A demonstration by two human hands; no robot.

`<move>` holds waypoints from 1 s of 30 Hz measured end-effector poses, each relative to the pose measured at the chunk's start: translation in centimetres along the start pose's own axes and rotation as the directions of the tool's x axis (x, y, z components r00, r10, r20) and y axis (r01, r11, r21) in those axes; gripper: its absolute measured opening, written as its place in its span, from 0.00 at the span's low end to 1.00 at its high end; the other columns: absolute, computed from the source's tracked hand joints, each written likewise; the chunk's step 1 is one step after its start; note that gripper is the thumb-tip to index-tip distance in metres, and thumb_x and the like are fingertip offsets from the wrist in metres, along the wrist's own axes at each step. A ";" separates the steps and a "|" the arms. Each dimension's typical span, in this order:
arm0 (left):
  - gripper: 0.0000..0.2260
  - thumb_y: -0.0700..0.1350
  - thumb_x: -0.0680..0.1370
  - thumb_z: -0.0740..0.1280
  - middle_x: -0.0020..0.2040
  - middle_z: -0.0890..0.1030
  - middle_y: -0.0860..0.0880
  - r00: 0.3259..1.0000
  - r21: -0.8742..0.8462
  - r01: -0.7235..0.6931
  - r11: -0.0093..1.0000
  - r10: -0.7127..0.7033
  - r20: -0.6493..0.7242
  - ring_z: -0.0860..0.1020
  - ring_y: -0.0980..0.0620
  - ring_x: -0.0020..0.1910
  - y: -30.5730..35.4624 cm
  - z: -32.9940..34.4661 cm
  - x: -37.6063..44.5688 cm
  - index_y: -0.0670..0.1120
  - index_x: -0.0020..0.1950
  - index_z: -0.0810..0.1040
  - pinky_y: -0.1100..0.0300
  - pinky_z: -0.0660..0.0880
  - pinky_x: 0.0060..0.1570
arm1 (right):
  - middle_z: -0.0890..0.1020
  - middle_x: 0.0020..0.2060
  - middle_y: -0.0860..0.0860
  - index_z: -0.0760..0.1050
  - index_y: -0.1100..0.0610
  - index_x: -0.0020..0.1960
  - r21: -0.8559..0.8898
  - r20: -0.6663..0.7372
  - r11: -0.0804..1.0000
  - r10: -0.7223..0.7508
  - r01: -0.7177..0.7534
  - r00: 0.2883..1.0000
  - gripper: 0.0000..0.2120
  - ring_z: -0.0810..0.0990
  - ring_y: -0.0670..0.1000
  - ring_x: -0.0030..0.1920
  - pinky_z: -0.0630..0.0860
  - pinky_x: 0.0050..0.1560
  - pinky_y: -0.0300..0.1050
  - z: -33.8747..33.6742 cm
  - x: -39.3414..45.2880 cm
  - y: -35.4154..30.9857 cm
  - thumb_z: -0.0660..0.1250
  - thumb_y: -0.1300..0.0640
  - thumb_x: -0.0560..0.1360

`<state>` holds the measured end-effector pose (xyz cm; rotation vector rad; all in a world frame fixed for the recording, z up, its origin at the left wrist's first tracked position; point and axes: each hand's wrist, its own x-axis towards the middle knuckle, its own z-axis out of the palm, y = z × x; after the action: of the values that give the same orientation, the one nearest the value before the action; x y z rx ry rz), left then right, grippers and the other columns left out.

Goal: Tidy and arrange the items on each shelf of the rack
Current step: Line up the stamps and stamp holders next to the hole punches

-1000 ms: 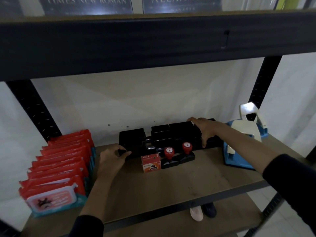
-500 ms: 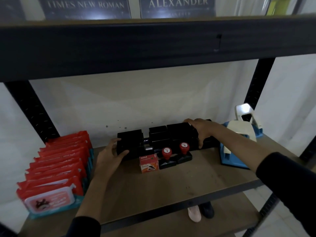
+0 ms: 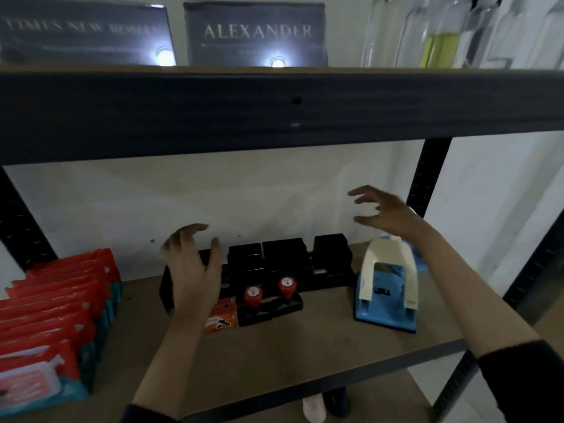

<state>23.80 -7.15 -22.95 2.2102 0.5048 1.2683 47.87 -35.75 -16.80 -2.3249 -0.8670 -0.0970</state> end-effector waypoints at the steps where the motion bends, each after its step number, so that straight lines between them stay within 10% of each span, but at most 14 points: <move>1: 0.13 0.48 0.79 0.61 0.57 0.73 0.45 0.998 -0.025 -0.065 0.998 0.064 -0.024 0.68 0.46 0.60 2.1 0.9 -0.4 0.44 0.61 0.72 0.65 0.59 0.58 | 0.81 0.56 0.50 0.75 0.47 0.61 0.048 -0.106 0.999 0.016 -0.011 0.994 0.20 0.77 0.48 0.61 0.74 0.60 0.45 -1.4 -0.5 1.8 0.74 0.58 0.72; 7: 0.10 0.45 0.77 0.67 0.54 0.73 0.54 0.946 -0.259 -0.229 0.939 0.277 0.169 0.70 0.59 0.55 12.3 8.4 -5.1 0.48 0.57 0.74 0.61 0.69 0.58 | 0.77 0.58 0.59 0.73 0.57 0.65 0.101 -0.379 0.956 0.292 -0.274 0.878 0.25 0.76 0.58 0.58 0.74 0.58 0.51 -2.7 -3.2 12.9 0.75 0.53 0.71; 13: 0.52 0.75 0.62 0.66 0.76 0.48 0.55 0.751 -0.108 -0.099 0.989 0.145 0.644 0.51 0.54 0.74 16.0 16.6 -13.9 0.60 0.76 0.43 0.55 0.55 0.72 | 0.74 0.63 0.54 0.59 0.55 0.73 0.176 -0.143 0.929 0.351 -0.326 0.925 0.52 0.76 0.57 0.59 0.76 0.58 0.58 1.3 -5.0 18.1 0.78 0.37 0.58; 18: 0.51 0.70 0.65 0.69 0.73 0.25 0.52 0.801 0.033 -0.112 0.993 0.070 0.594 0.33 0.48 0.75 16.2 20.0 -16.7 0.65 0.74 0.37 0.50 0.49 0.75 | 0.80 0.54 0.49 0.69 0.53 0.63 0.379 -0.132 0.895 0.304 -0.235 0.943 0.44 0.81 0.49 0.53 0.82 0.45 0.44 2.8 -5.7 20.3 0.84 0.41 0.54; 24: 0.39 0.72 0.64 0.66 0.77 0.37 0.48 0.850 0.114 -0.129 0.985 0.050 0.525 0.41 0.46 0.75 16.6 21.6 -17.3 0.66 0.72 0.56 0.53 0.50 0.72 | 0.73 0.56 0.48 0.59 0.49 0.63 0.472 -0.095 0.855 0.293 -0.216 0.951 0.46 0.78 0.48 0.57 0.78 0.48 0.39 3.3 -6.9 20.6 0.85 0.50 0.56; 30: 0.32 0.66 0.67 0.70 0.75 0.39 0.48 0.874 0.115 -0.030 0.993 -0.030 0.485 0.42 0.47 0.73 18.6 23.6 -17.4 0.63 0.68 0.63 0.51 0.51 0.72 | 0.70 0.61 0.46 0.56 0.43 0.71 0.478 -0.201 0.854 0.336 -0.207 0.920 0.58 0.75 0.50 0.63 0.79 0.57 0.55 4.1 -8.3 21.4 0.83 0.36 0.50</move>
<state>36.90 -37.76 -32.89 2.5111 0.3840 0.6440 53.83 -50.26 -34.08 -1.9101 -0.3575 -0.0874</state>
